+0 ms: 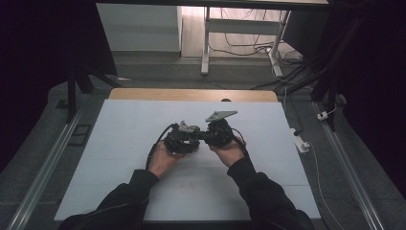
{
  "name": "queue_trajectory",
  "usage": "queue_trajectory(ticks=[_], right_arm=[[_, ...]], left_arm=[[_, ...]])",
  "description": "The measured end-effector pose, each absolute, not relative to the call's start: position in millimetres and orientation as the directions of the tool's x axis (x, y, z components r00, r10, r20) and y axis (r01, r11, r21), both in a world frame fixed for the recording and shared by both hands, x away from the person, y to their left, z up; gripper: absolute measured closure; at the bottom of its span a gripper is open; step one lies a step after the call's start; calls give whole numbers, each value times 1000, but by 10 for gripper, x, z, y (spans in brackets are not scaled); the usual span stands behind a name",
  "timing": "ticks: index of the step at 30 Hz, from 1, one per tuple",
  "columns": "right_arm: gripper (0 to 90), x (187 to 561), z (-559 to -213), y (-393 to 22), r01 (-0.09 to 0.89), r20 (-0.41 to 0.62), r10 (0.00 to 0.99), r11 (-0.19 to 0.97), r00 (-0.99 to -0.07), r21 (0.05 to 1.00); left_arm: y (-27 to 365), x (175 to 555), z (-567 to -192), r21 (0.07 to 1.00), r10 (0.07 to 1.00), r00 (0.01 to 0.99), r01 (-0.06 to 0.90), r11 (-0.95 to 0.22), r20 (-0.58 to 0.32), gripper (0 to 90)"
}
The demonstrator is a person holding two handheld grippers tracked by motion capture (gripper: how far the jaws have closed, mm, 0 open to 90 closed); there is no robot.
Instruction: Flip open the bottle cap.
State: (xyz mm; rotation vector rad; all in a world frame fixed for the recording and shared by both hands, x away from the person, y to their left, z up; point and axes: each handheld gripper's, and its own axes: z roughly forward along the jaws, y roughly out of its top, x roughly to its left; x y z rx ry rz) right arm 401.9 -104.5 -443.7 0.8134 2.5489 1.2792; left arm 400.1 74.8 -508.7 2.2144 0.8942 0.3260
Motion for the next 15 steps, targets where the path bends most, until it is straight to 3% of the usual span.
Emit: queue_trajectory(ticks=[15], right_arm=[[898,4091,-4359,-1046,381,69,565,458,-822,803]], left_arm=[[743,3997,-5096,706,690,724,505,-497,-33,536]])
